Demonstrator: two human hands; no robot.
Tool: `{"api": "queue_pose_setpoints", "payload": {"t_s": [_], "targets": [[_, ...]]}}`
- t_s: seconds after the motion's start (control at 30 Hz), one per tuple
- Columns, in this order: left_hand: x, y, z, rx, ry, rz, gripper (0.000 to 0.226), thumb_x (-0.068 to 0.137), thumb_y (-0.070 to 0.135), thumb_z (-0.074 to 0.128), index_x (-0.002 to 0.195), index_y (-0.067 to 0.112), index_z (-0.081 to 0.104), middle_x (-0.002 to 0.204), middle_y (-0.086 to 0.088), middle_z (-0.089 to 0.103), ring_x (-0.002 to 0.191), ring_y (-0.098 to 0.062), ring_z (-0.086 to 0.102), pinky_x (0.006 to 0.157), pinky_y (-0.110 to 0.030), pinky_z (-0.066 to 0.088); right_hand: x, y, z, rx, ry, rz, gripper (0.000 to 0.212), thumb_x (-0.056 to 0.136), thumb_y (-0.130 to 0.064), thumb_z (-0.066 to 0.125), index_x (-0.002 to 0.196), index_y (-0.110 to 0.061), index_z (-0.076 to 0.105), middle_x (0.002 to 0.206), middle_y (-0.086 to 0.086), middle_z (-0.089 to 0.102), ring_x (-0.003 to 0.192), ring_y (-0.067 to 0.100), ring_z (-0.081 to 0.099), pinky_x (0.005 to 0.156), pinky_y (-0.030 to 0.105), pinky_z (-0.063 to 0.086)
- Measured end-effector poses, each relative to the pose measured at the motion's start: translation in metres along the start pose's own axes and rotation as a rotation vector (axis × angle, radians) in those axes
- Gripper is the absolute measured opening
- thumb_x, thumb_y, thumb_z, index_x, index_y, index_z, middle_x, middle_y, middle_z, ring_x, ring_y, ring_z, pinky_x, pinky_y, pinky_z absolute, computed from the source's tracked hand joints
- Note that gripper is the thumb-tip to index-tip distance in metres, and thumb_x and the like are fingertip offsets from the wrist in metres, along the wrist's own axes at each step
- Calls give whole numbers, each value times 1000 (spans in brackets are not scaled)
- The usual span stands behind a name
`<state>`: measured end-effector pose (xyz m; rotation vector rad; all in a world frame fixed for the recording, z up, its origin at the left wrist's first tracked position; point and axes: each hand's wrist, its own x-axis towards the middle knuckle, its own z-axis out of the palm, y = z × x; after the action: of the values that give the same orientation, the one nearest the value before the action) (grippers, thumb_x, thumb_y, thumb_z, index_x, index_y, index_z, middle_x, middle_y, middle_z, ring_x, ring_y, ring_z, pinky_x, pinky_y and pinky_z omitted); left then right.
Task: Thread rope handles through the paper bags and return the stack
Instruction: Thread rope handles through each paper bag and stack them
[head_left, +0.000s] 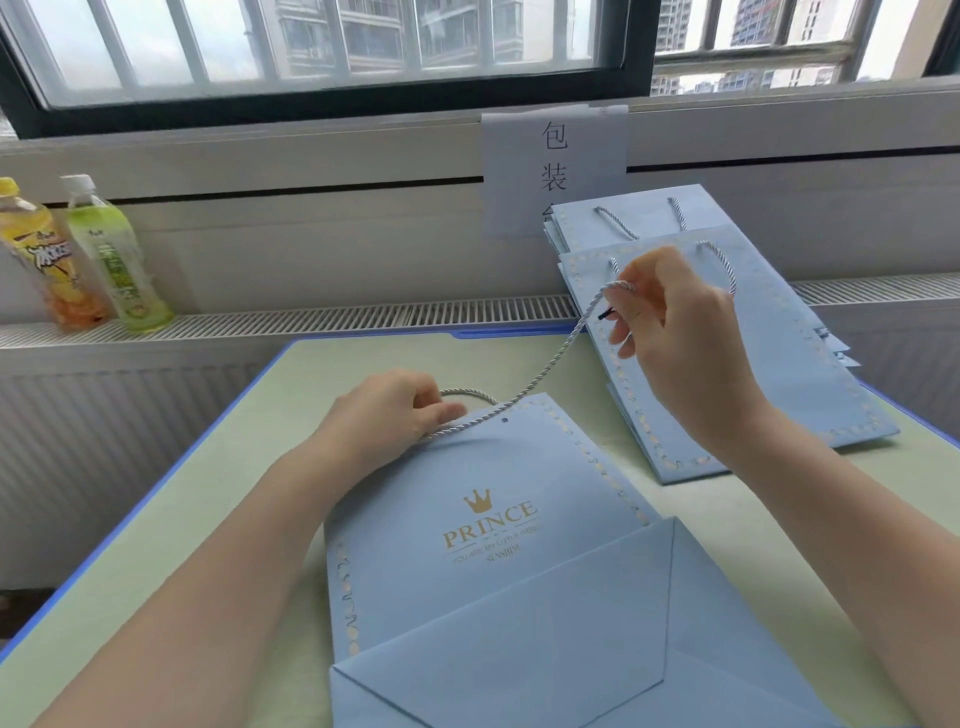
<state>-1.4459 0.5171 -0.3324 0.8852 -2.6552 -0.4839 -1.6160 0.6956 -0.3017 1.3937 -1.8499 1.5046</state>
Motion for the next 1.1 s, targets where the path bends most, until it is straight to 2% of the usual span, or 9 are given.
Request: {"api": "queue_pose_setpoints", "payload": {"t_s": [0.07, 0.23, 0.4, 0.5, 0.57, 0.73, 0.83, 0.93, 1.1], "targets": [[-2, 8, 5, -162, -15, 90, 18, 81, 43, 68, 81, 26, 66, 79, 10, 63, 81, -15, 58, 79, -35, 47, -3, -1, 4, 10, -69, -16, 10, 91, 0, 52, 88, -8, 56, 70, 0, 60, 63, 16, 59, 61, 13, 45], [-5, 19, 17, -168, -75, 235, 33, 84, 37, 67, 112, 21, 65, 97, 9, 61, 91, -8, 54, 86, -29, 44, -12, 3, 20, -39, -198, -139, 22, 82, 10, 52, 92, -4, 66, 87, 0, 56, 77, 9, 54, 73, 17, 45], [-2, 17, 24, -238, 32, 213, 40, 99, 40, 39, 100, 11, 68, 100, 1, 68, 94, -17, 60, 88, -37, 45, -18, -4, 25, -25, -252, -224, 18, 87, -8, 50, 91, -6, 67, 83, -9, 56, 74, 4, 53, 69, 12, 42], [-2, 16, 29, -153, 61, 207, 29, 98, 31, 46, 83, 15, 64, 76, 10, 61, 79, -17, 55, 77, -38, 46, -22, -10, 27, 2, -331, -262, 29, 88, -8, 39, 95, -6, 67, 77, -28, 49, 72, -9, 53, 67, 7, 39], [-4, 19, 28, -111, 36, 185, 23, 94, 38, 49, 85, 25, 66, 67, 17, 51, 71, -11, 49, 69, -33, 42, -24, -9, 30, 15, -340, -286, 39, 81, -3, 31, 97, -7, 67, 74, -20, 50, 70, 2, 53, 64, 14, 42], [-4, 22, 22, -67, 45, 106, 35, 94, 48, 43, 70, 26, 54, 63, 14, 48, 68, -9, 47, 64, -31, 36, -23, -18, 30, 468, -474, 236, 57, 78, 22, 26, 102, -10, 66, 85, 6, 62, 79, 13, 60, 76, 23, 52], [-1, 17, 21, -106, 102, 34, 50, 97, 42, 41, 54, 15, 41, 55, 6, 47, 64, -21, 46, 59, -31, 34, -17, -18, 25, 806, -515, 542, 39, 86, 6, 34, 106, -4, 66, 92, 11, 65, 88, 17, 64, 78, 26, 52], [-1, 15, 18, -89, 79, -28, 49, 87, 41, 57, 45, 19, 43, 45, 8, 40, 57, -18, 42, 54, -28, 30, -14, -18, 21, 846, -444, 578, 27, 97, -19, 45, 102, -5, 68, 86, 8, 67, 79, 16, 66, 69, 23, 52], [-5, 19, 11, -248, -139, 61, 13, 79, 34, 73, 74, 23, 69, 70, 4, 64, 64, -8, 55, 65, -26, 43, -20, -16, 27, 418, -414, 351, 23, 95, 1, 44, 93, -11, 64, 72, 3, 66, 57, 10, 57, 51, 19, 44]]}}
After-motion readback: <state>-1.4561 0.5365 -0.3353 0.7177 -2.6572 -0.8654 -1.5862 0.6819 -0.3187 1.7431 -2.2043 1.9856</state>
